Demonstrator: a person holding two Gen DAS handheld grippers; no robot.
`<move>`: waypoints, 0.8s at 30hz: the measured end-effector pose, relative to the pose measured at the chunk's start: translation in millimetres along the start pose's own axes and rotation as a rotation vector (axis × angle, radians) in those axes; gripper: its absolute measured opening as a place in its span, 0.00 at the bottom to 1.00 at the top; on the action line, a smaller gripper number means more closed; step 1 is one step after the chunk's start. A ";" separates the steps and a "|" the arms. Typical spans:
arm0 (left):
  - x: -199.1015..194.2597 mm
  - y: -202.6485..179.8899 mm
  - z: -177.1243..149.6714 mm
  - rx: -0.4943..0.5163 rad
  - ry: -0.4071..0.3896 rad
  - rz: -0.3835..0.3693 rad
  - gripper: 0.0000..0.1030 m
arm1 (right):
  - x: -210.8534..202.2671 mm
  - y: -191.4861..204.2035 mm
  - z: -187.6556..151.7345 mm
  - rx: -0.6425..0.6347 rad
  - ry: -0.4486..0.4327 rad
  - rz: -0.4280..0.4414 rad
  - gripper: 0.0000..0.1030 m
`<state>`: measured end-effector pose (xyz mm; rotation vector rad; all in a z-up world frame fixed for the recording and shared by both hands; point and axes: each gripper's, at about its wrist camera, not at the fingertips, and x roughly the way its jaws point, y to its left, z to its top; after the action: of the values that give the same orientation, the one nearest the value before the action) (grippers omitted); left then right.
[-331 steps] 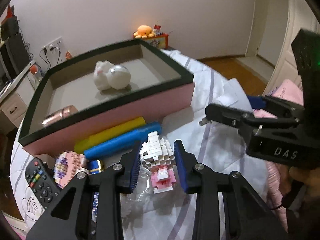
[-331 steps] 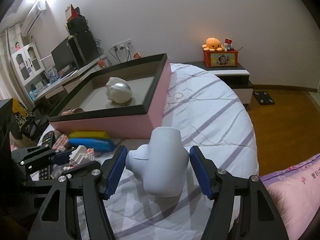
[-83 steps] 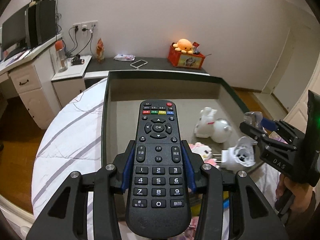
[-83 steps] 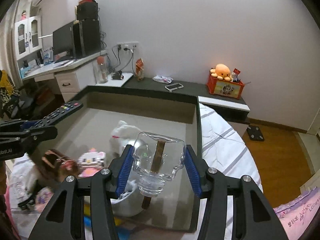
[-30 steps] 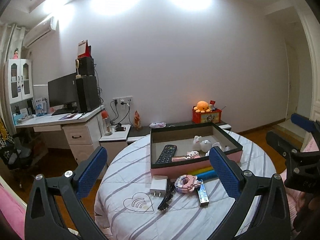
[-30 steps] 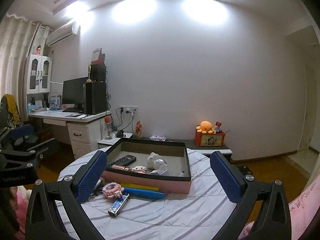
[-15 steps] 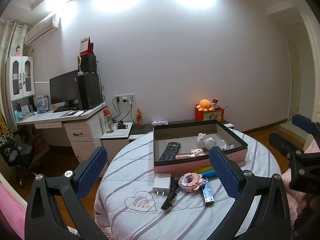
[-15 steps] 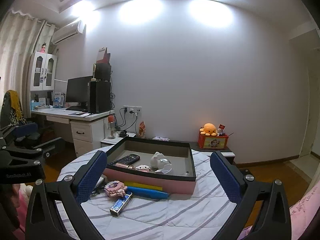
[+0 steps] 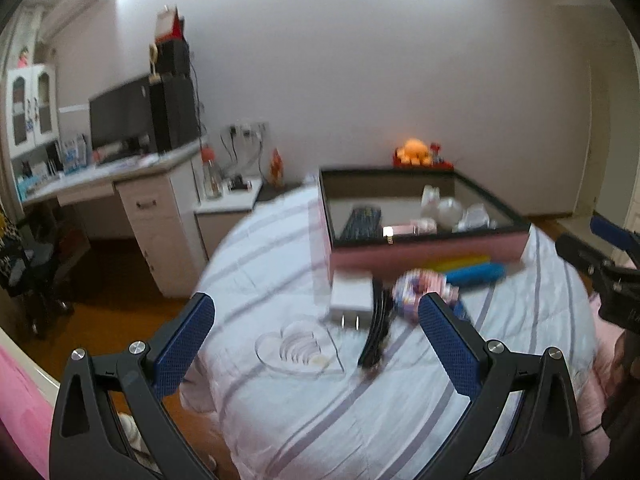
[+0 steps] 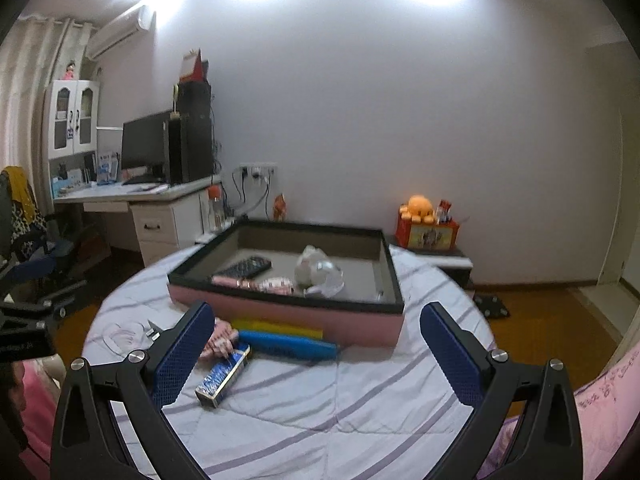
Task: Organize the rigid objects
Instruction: 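Move the left gripper to the black cable while the right approaches the blue-gold box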
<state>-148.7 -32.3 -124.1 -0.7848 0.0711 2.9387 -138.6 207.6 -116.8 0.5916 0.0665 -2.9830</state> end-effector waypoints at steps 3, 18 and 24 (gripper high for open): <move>19.6 -1.5 -8.5 -0.002 0.059 -0.021 1.00 | 11.8 2.1 -6.0 0.001 0.038 0.012 1.00; 85.1 -16.8 -23.4 0.053 0.266 -0.124 0.63 | 56.9 3.6 -25.2 0.016 0.170 0.046 1.00; 86.8 -16.9 -17.1 0.008 0.265 -0.158 0.24 | 64.9 4.0 -26.2 0.020 0.214 0.054 1.00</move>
<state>-213.2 -9.5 -182.6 -1.1186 0.0379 2.6703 -187.9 199.5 -165.9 0.8979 0.0365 -2.8605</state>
